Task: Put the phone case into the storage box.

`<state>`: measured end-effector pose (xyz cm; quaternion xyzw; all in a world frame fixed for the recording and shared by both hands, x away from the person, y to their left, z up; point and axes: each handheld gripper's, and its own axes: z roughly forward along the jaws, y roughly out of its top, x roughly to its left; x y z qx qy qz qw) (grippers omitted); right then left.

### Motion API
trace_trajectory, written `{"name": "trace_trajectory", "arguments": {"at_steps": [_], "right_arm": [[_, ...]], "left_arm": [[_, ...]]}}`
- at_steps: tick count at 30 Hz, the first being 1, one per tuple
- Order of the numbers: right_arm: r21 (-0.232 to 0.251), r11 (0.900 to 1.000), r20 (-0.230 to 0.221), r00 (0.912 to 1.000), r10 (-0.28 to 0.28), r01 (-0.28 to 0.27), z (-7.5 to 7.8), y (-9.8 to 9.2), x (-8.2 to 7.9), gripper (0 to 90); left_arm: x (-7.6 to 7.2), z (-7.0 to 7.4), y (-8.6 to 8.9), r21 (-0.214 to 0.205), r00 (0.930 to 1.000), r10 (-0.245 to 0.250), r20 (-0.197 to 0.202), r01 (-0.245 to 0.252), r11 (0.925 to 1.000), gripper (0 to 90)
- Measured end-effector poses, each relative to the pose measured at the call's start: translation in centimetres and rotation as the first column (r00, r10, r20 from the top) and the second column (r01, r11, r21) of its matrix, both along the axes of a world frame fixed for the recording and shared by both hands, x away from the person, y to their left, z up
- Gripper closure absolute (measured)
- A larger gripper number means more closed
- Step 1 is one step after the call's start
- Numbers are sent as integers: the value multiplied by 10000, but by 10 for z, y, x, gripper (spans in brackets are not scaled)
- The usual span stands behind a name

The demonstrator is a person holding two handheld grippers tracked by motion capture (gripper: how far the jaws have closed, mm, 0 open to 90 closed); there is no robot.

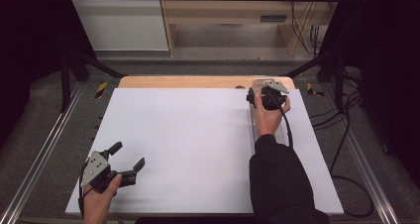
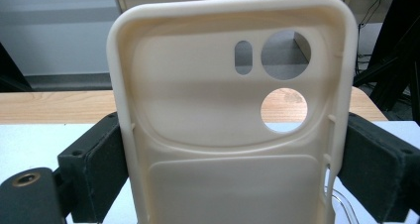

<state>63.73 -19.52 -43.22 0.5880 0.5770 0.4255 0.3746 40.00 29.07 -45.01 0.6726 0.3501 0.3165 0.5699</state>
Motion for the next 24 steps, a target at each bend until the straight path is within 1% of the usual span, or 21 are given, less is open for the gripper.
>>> {"name": "trace_trajectory", "arguments": {"at_steps": [2, 4, 8, 11, 24], "right_arm": [[-13, 10000, 1, 10000, -2, 2, 0, 0, 0, 96], [-140, 9999, 42, 10000, -66, 66, -1, 0, 0, 94], [-110, 9999, -30, 10000, -72, 71, -1, 1, 1, 71], [34, 9999, -93, 9998, -158, 158, -2, 0, 1, 64], [76, 9995, -33, 9995, -307, 307, 2, -4, -1, 78]], "left_arm": [[0, 0, 0, -3, 10000, -8, 2, 8, 10000, 22], [0, 0, 0, 3, 10000, -7, -7, 7, 10000, 22], [0, 0, 0, -4, 10000, -8, -4, 8, 10000, 22], [0, 0, 0, -7, 10000, -11, -5, 11, 10000, 22], [0, 0, 0, -8, 10000, -6, 9, 6, 10000, 22]]}}
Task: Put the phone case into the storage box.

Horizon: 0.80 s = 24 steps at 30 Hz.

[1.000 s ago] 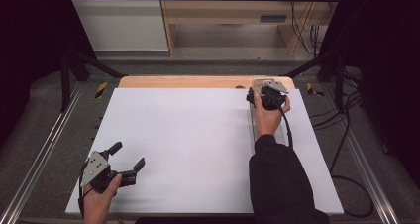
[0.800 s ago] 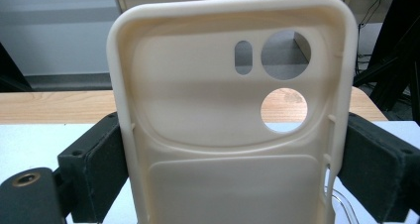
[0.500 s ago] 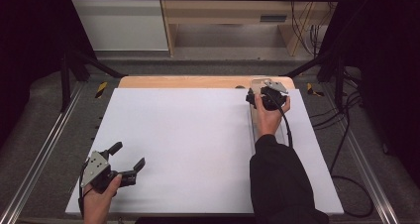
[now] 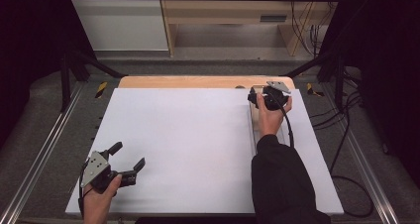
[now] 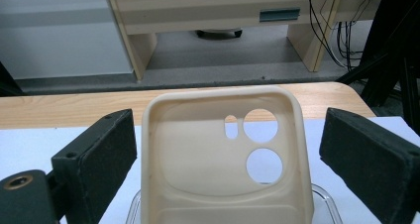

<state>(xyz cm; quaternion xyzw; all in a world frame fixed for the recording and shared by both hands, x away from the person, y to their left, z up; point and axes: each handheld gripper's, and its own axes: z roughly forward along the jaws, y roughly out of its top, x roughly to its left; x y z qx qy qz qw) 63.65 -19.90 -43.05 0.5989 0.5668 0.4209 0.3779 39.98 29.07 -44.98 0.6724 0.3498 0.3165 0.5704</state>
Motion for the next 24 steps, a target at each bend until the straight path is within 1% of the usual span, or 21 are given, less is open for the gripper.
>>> {"name": "trace_trajectory", "arguments": {"at_steps": [12, 17, 24], "right_arm": [[-113, 9999, 95, 9999, -62, 63, 2, 1, -2, 92], [-17, 9999, 192, 9998, -113, 114, 4, 0, -2, 97], [-30, 10000, 236, 9997, -56, 56, 6, -1, -3, 99]], "left_arm": [[0, 0, 0, 4, 10000, -5, -3, 5, 10000, 21], [0, 0, 0, 13, 10000, -21, 1, 21, 10000, 21], [0, 0, 0, 19, 10000, -22, 6, 22, 10000, 21]]}}
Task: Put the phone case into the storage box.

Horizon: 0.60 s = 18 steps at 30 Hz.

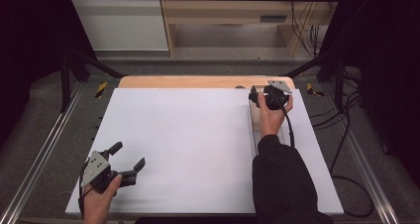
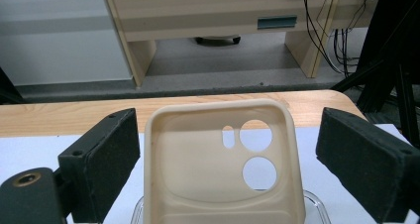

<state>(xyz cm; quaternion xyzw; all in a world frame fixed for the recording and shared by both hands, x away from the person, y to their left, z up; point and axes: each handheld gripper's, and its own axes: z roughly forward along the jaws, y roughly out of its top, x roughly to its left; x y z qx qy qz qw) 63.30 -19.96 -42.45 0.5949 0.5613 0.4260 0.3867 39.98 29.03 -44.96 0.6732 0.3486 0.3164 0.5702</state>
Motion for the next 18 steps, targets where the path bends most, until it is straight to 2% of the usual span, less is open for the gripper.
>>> {"name": "trace_trajectory", "arguments": {"at_steps": [14, 18], "right_arm": [[155, 9999, 289, 9996, 21, -25, 11, 0, -6, 111], [32, 10000, 464, 9989, 60, -61, 17, 1, -10, 113]], "left_arm": [[0, 0, -1, 15, 10000, -4, 14, 4, 10000, 22], [-1, 0, -2, 98, 10000, -22, 51, 21, 9999, 21]]}}
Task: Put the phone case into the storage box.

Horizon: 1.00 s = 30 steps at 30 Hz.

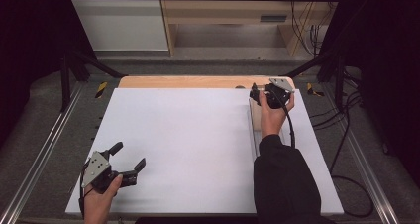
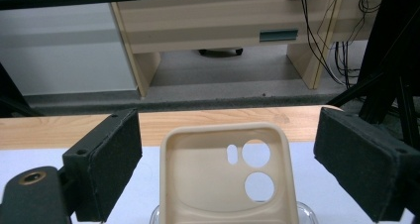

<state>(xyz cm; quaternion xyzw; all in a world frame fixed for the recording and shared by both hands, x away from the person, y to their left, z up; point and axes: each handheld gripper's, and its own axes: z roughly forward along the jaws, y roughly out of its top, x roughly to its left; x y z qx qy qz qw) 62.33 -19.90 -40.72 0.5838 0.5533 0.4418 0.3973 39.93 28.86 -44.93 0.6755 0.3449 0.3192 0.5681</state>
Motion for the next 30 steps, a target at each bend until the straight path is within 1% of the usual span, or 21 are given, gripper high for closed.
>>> {"name": "trace_trajectory", "arguments": {"at_steps": [3, 8, 11, 13, 16, 21, 30], "right_arm": [[77, 10000, 108, 9999, -21, 20, 5, -3, -2, 114], [-115, 9999, 179, 9998, 118, -116, 12, -5, -8, 99], [-360, 9990, 193, 9994, 271, -264, 15, -5, -11, 93], [-391, 9985, 117, 9992, 393, -388, 17, -4, -14, 88], [-528, 9973, 122, 9986, 509, -502, 20, -5, -17, 87], [-506, 9968, 173, 9979, 632, -622, 25, -7, -21, 87], [-663, 9950, 205, 9969, 761, -746, 29, -6, -26, 78]], "left_arm": [[0, 0, -1, 35, 10000, 11, 23, -11, 10000, 21], [0, 0, -1, 25, 10000, 21, 58, -21, 10000, 21], [-1, 0, -1, 29, 10000, 41, 56, -41, 10000, 21], [0, 0, -1, 23, 10000, 50, 61, -50, 10000, 21], [-1, 0, -1, 12, 10000, 65, 52, -65, 10000, 21], [0, 0, 0, -1, 10000, 68, 48, -68, 10000, 21], [0, 0, 0, -62, 10000, 80, 41, -80, 9999, 21]]}}
